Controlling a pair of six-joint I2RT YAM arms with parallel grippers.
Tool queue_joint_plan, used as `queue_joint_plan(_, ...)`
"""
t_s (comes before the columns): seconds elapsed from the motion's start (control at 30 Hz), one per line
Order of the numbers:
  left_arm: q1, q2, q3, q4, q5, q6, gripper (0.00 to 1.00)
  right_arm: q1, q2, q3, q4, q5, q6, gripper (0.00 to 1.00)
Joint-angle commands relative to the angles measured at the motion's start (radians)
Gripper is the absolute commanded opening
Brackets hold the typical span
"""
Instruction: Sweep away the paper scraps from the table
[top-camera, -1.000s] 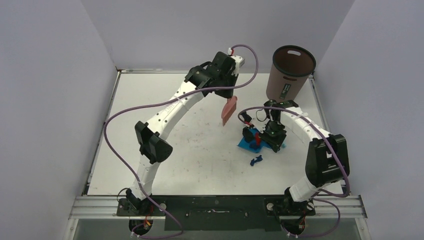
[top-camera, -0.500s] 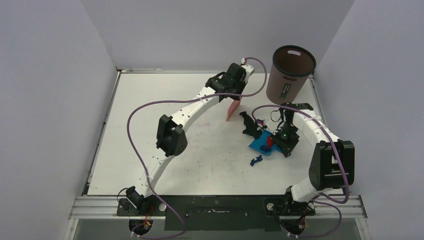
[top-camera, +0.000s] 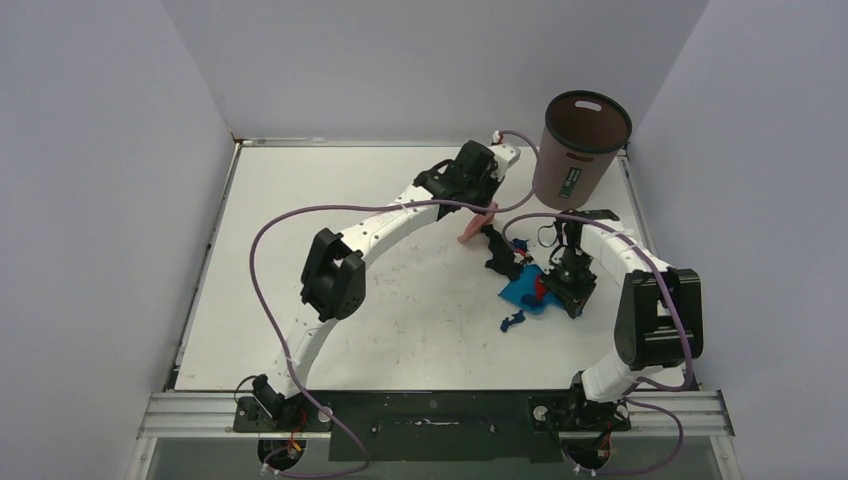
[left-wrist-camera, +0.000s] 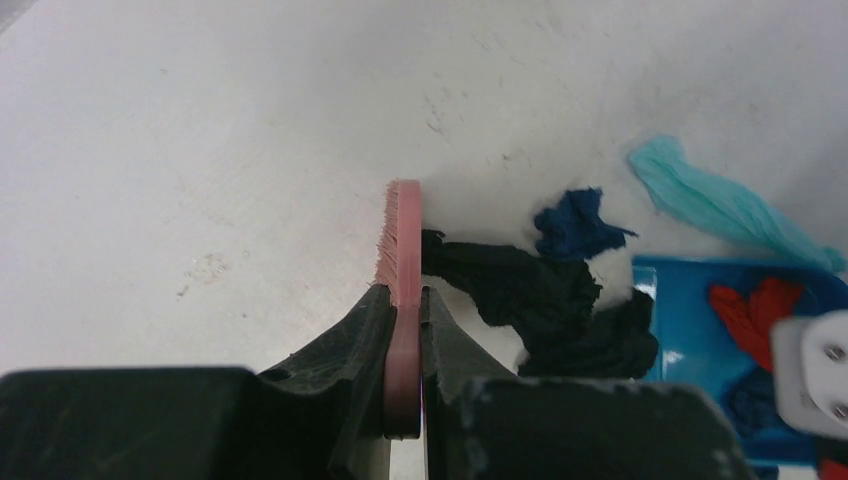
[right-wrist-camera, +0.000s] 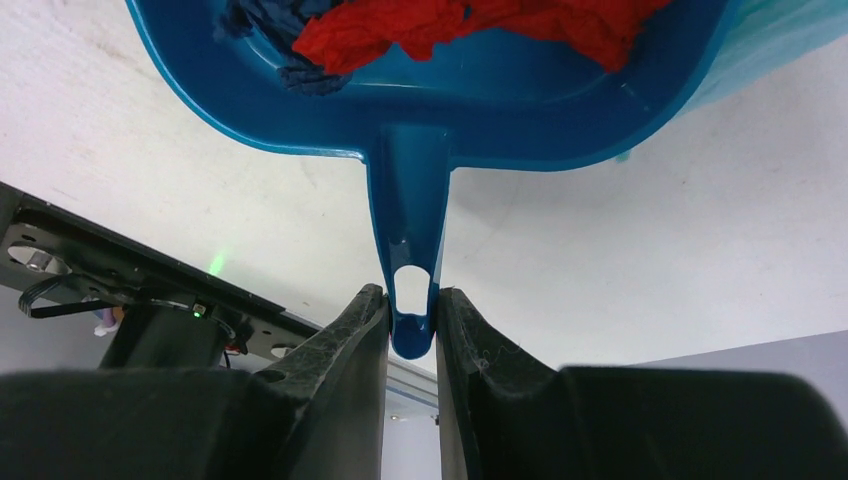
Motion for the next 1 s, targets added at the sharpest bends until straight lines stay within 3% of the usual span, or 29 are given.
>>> queue_joint_plan(0.0, -0.033, -0.136, -0.161, 0.046, 0.083, -0.042, 0.0, 0.012, 0.045, 0.065, 0.039, -0.006, 0.015, 0.05)
queue_joint_plan(0.3, -0.096, -0.233, -0.299, 0.036, 0.082, -0.142, 0.0, 0.079, 0.09, 0.09, 0.072, -0.057, 0.038, 0.05)
queue_joint_plan(0.57, -0.121, -0.273, -0.269, -0.007, 0.027, -0.23, 0.0, 0.092, 0.053, 0.092, 0.091, -0.159, 0.048, 0.05)
queue_joint_plan(0.83, -0.118, -0.309, -0.219, -0.073, -0.179, -0.228, 0.0, 0.092, -0.03, 0.081, 0.102, -0.201, 0.036, 0.05)
queue_joint_plan(0.97, -0.114, -0.316, -0.183, -0.113, -0.216, -0.216, 0.0, 0.092, -0.057, 0.099, 0.089, -0.227, 0.032, 0.05)
